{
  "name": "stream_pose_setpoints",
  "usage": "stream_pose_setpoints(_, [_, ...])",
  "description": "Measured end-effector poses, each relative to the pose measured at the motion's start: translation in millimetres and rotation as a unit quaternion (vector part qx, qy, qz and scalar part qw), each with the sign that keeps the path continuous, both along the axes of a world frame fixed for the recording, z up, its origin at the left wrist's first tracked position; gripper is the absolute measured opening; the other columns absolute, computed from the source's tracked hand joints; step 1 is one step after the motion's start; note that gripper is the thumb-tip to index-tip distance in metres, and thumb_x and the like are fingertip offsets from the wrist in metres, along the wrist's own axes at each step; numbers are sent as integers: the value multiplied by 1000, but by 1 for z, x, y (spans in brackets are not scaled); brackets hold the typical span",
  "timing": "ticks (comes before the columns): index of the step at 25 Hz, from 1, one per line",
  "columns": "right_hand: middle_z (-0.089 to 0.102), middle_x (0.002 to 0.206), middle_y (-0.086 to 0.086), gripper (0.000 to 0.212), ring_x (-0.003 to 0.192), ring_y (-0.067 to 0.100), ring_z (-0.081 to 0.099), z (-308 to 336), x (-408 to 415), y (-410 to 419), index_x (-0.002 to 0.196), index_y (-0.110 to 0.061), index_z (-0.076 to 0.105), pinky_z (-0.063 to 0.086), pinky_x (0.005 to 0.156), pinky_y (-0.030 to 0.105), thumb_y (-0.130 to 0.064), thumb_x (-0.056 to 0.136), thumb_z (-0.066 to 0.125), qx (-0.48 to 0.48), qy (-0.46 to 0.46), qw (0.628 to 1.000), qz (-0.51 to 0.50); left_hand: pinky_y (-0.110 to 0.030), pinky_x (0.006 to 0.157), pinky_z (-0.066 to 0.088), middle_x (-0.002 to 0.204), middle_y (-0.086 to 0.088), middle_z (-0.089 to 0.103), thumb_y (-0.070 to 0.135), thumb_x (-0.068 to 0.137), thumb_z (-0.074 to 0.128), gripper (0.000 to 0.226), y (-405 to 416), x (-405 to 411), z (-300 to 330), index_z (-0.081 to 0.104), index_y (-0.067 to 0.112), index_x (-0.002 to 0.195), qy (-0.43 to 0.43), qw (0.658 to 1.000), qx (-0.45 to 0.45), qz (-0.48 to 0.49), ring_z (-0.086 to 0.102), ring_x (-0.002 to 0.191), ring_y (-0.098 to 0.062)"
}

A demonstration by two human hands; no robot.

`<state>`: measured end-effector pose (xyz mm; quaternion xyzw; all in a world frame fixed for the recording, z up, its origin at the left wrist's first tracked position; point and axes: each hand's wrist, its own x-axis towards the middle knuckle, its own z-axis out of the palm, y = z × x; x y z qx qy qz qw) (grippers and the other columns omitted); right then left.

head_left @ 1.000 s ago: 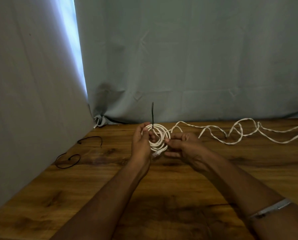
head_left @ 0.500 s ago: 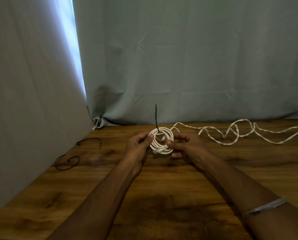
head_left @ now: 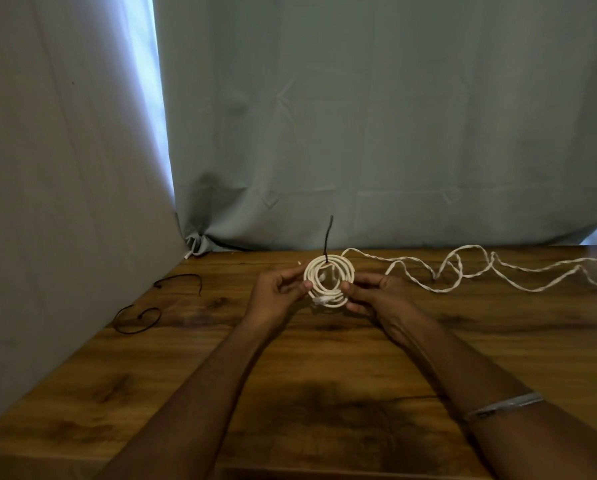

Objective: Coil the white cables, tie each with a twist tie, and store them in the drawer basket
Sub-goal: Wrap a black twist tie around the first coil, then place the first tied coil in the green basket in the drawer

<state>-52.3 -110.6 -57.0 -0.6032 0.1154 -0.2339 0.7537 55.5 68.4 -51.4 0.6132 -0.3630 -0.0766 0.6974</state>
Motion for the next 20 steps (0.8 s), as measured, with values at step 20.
stream_pose_setpoints(20, [78,91,4,25,76,10,72,69,-315,5,111,-9,77,62,69,23,-15,87,80,-104,22,977,-183,-17,65,61,83,-3,81,6,80,83,33,-36,-249,43,76,3,112,28,989,1,-146,73,63,-9])
